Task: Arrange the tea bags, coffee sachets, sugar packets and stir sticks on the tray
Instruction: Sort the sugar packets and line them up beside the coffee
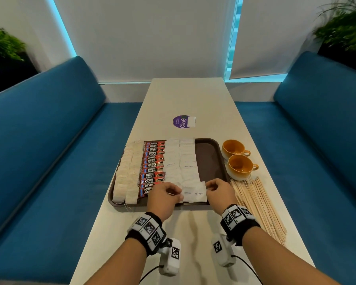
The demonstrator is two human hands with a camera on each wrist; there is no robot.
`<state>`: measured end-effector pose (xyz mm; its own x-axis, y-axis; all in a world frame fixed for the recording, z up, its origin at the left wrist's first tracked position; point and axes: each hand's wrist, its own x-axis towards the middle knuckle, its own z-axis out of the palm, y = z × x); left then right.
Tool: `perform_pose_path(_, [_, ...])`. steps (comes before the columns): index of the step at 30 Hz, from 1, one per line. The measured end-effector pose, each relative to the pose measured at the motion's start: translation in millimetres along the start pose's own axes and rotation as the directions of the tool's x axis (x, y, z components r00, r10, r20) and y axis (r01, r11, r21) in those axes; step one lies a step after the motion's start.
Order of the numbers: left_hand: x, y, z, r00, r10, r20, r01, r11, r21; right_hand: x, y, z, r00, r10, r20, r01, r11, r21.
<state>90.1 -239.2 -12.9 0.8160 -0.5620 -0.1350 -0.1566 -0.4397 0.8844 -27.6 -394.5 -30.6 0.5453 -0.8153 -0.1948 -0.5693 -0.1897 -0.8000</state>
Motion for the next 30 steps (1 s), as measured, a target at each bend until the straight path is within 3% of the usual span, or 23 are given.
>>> perform_pose_path(4, [0, 3, 4, 0.999, 0.026, -0.025, -0.022, 0.989, 0.145, 2, 0, -2, 1.000, -0.022, 0.019, 0.022, 1.000, -0.021])
perform_pose_path(10, [1, 5, 9, 0.997, 0.063, 0.046, -0.073, 0.963, 0.260, 4, -1, -8, 0.998, -0.010, 0.066, 0.008, 0.999, 0.032])
perform_pose_path(23, [3, 0, 7, 0.996, 0.094, -0.010, -0.088, 0.961, 0.263, 6, -2, -9, 0.996, -0.002, 0.092, -0.005, 0.997, 0.071])
perform_pose_path(30, [-1, 0, 13, 0.995, 0.100, 0.021, -0.102, 0.961, 0.257, 8, -1, -7, 0.995, -0.002, 0.099, -0.007, 0.996, 0.088])
